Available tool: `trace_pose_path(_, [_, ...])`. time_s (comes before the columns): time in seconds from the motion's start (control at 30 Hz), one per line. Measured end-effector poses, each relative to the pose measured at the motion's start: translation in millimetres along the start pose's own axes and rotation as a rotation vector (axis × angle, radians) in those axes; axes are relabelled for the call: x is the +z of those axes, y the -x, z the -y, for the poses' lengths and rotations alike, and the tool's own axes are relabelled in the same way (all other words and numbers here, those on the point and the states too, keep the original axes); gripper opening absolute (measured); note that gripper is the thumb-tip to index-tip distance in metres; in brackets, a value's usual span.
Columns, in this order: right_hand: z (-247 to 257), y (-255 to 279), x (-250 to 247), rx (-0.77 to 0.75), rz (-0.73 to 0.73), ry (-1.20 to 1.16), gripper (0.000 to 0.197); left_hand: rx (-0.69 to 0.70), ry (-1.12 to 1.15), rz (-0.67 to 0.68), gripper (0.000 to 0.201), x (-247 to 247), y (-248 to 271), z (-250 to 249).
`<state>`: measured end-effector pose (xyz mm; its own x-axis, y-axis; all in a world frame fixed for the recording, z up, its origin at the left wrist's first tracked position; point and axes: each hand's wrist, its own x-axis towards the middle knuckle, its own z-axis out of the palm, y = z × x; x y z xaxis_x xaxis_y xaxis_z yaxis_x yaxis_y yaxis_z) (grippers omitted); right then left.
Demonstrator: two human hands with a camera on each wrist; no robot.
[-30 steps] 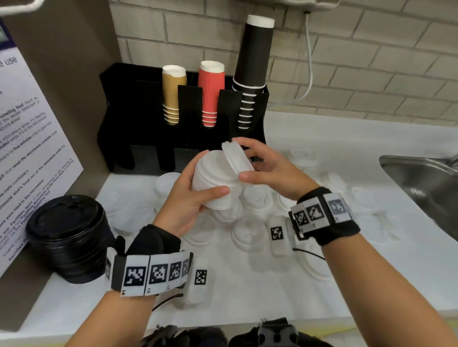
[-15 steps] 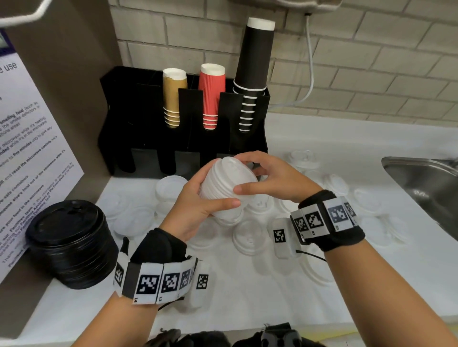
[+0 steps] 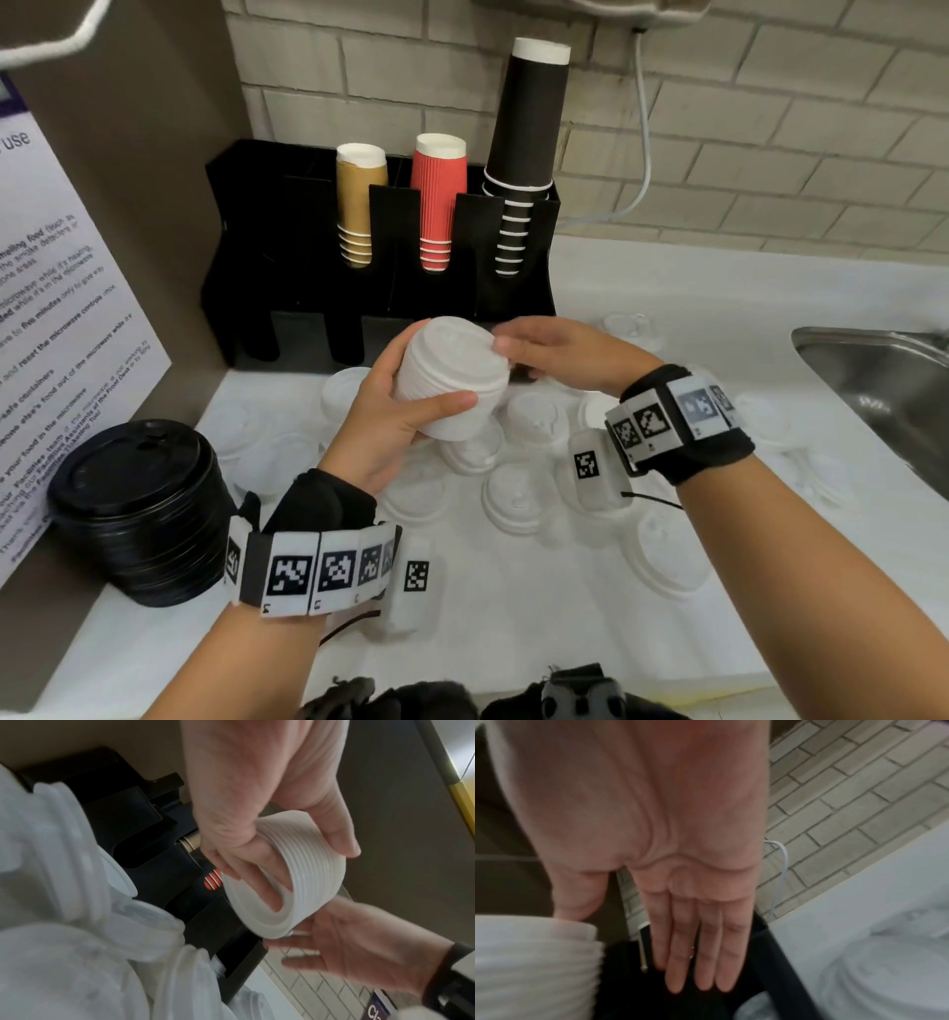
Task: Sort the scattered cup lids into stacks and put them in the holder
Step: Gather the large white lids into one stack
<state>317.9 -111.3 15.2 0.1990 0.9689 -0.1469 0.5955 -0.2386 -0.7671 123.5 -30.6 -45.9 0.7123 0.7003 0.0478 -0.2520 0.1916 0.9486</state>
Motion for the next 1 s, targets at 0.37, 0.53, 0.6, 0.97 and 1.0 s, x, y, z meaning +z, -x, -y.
trace_pose_path(0.37, [-35, -31, 9, 0.263, 0.261, 0.759, 0.071, 0.047, 0.022, -0.009, 0.082, -8, 0, -3])
trace_pose_path(0.53, [-52, -38, 18, 0.279, 0.308, 0.784, 0.079, 0.051, 0.019, -0.006, 0.079, -8, 1, -4])
trace_pose_path(0.6, [-57, -36, 16, 0.271, 0.273, 0.759, 0.073, 0.047, 0.018, -0.003, 0.080, -9, 1, -4])
trace_pose_path(0.97, [-4, 21, -2, -0.135, -0.195, -0.410, 0.048, 0.015, 0.042, 0.011, 0.085, 1, 0, 2])
trace_pose_path(1.0, [0, 25, 4, -0.170, -0.215, -0.432, 0.047, 0.014, 0.049, 0.013, 0.083, 3, 0, 3])
